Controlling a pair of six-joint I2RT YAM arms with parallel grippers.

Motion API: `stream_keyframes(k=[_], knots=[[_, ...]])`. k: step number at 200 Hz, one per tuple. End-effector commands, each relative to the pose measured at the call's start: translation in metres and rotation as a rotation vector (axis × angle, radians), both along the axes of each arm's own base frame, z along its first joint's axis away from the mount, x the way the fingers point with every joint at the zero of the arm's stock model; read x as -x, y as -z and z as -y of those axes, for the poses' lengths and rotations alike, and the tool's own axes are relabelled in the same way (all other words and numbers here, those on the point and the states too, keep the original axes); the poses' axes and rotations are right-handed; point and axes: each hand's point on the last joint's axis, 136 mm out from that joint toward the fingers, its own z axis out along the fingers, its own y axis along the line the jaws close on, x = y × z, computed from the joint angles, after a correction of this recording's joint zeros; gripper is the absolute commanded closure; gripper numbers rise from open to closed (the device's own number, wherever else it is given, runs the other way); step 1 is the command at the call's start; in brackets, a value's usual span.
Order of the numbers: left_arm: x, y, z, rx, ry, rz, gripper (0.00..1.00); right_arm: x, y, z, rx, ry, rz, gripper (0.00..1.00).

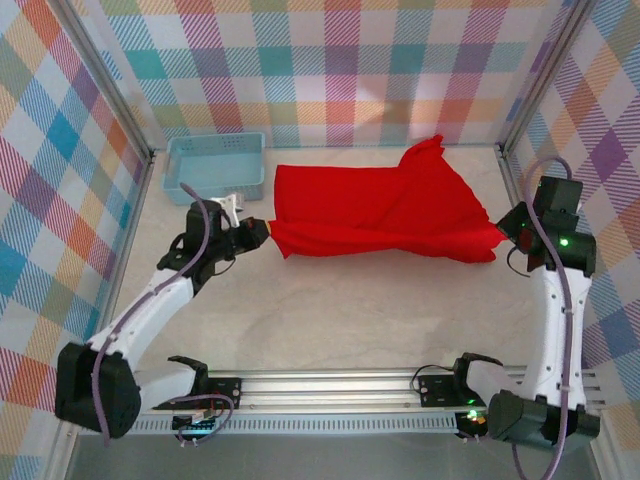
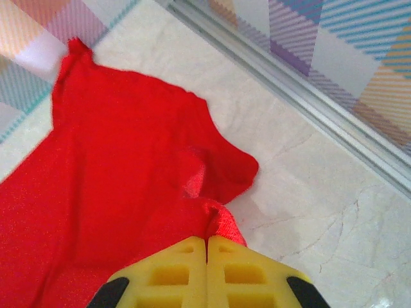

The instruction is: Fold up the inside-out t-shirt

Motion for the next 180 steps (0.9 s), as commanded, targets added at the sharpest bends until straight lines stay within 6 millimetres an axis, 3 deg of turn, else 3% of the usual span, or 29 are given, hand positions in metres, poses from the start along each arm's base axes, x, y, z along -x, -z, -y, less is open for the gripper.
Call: stream_keyframes(k=[1, 18, 50, 71, 99, 123, 161, 180], knots=[[-0.004, -0.027, 0.008, 0.043, 0.059, 0.091, 0.97, 0.017, -0.024, 0.003, 0.036, 0.023, 0.046, 1.0], [-0.02, 0.019, 0.003, -0.051, 0.021, -0.083, 0.95, 0.013, -0.012, 0.004, 0.03, 0.023, 0.021, 1.0], [-0.038, 0.115, -0.009, -0.23, -0.029, -0.429, 0.94, -0.003, 0.027, 0.0, -0.018, -0.007, -0.039, 1.0], [-0.06, 0.144, -0.02, -0.321, -0.093, -0.489, 0.94, -0.017, 0.04, -0.005, -0.057, -0.037, -0.053, 1.0], [-0.083, 0.153, -0.028, -0.388, -0.154, -0.496, 0.79, -0.026, 0.046, -0.005, -0.068, -0.049, -0.064, 1.0], [-0.076, 0.146, -0.043, -0.466, -0.227, -0.491, 0.62, -0.029, 0.048, -0.006, -0.071, -0.064, -0.064, 1.0], [-0.041, 0.129, -0.01, -0.444, -0.138, -0.417, 0.46, -0.029, 0.051, -0.008, -0.071, -0.079, -0.068, 1.0], [-0.033, 0.129, 0.006, -0.448, -0.1, -0.41, 0.44, -0.03, 0.053, -0.009, -0.076, -0.083, -0.067, 1.0]])
